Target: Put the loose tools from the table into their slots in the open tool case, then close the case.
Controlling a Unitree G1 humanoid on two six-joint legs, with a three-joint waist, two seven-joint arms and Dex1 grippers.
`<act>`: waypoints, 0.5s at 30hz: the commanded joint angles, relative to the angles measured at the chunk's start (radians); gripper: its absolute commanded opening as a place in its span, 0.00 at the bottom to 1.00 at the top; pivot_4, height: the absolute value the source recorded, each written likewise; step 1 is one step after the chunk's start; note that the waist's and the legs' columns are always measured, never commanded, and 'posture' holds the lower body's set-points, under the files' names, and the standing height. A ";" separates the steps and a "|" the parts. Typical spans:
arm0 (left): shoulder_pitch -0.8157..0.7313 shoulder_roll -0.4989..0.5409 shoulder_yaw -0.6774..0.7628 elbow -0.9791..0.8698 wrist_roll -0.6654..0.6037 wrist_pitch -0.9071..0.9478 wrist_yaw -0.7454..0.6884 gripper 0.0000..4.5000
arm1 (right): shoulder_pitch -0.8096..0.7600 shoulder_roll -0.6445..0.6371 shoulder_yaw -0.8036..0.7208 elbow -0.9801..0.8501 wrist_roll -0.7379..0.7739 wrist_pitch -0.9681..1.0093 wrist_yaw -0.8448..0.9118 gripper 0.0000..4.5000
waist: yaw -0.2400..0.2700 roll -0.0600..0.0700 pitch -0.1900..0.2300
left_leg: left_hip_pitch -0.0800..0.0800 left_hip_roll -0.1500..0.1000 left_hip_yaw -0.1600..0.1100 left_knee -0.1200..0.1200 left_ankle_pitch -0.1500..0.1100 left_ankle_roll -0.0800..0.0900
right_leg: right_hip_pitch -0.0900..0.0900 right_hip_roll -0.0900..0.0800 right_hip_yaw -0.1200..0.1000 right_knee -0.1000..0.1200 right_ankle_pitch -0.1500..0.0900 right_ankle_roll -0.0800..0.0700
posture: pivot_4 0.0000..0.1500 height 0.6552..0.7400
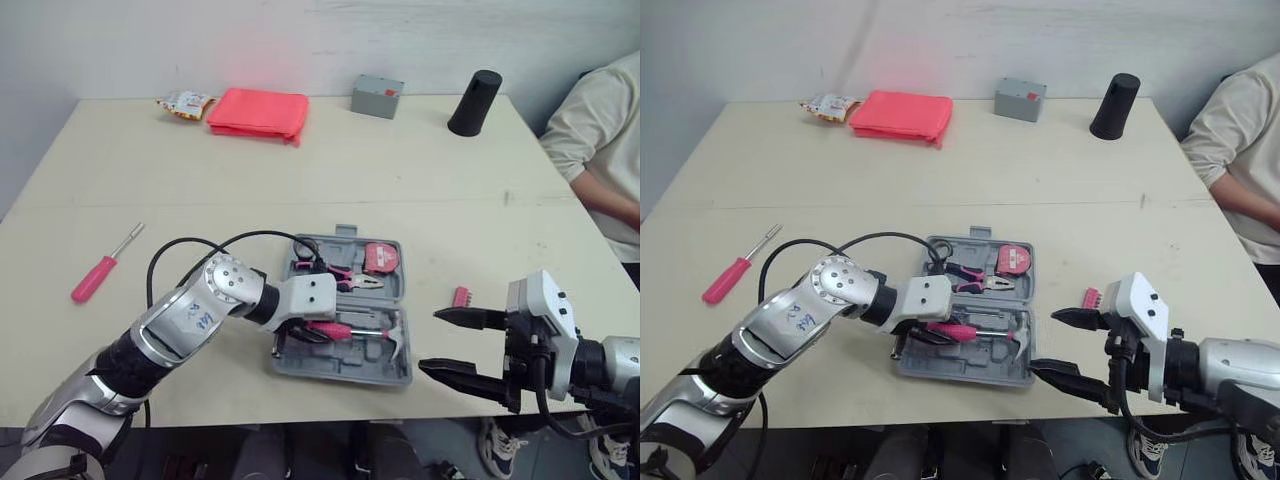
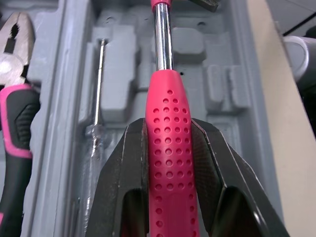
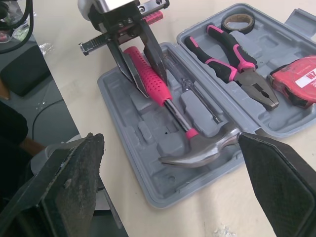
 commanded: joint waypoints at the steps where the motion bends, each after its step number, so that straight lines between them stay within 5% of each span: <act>1: -0.024 0.001 0.009 -0.006 0.016 -0.012 -0.007 0.13 | -0.006 0.007 -0.002 -0.023 0.002 -0.018 -0.002 1.00 | 0.000 0.000 0.000 | 0.000 0.000 0.000 0.000 0.000 0.000 | 0.000 0.000 0.000 0.000 0.000 0.000 | 1.00 1.00; 6: -0.032 -0.019 -0.023 0.057 0.083 -0.097 0.001 0.13 | -0.036 0.013 0.026 -0.008 -0.022 -0.031 -0.015 1.00 | -0.001 0.000 0.000 | 0.000 0.000 0.000 0.001 0.000 0.000 | 0.000 0.000 0.001 0.001 0.000 0.000 | 1.00 1.00; 7: -0.030 -0.025 -0.020 0.066 0.088 -0.110 0.003 0.31 | -0.038 0.015 0.031 -0.009 -0.024 -0.031 -0.015 1.00 | -0.001 0.000 0.000 | 0.000 0.000 0.000 0.001 0.000 0.000 | 0.000 0.000 0.001 0.001 0.000 0.000 | 1.00 1.00; 9: -0.028 -0.033 0.000 0.069 0.065 -0.100 -0.016 0.44 | -0.039 0.019 0.037 -0.012 -0.014 -0.027 -0.014 1.00 | -0.001 0.000 0.000 | 0.000 0.000 0.000 0.001 0.000 0.000 | 0.000 0.000 0.001 0.000 0.000 0.000 | 1.00 1.00; 13: -0.013 -0.041 0.085 0.041 -0.039 0.005 -0.051 0.86 | -0.004 0.024 0.037 -0.021 -0.037 -0.034 0.003 1.00 | -0.001 0.000 0.000 | 0.000 0.000 0.000 0.001 0.000 0.000 | 0.000 0.000 0.001 0.000 0.000 0.000 | 1.00 1.00; 15: 0.024 -0.032 0.119 0.031 -0.067 -0.087 -0.085 0.94 | 0.003 0.041 0.042 -0.023 -0.040 -0.043 -0.007 1.00 | -0.001 0.000 0.000 | 0.000 0.000 0.000 0.001 0.000 0.000 | 0.000 0.000 0.001 0.001 0.000 0.000 | 1.00 1.00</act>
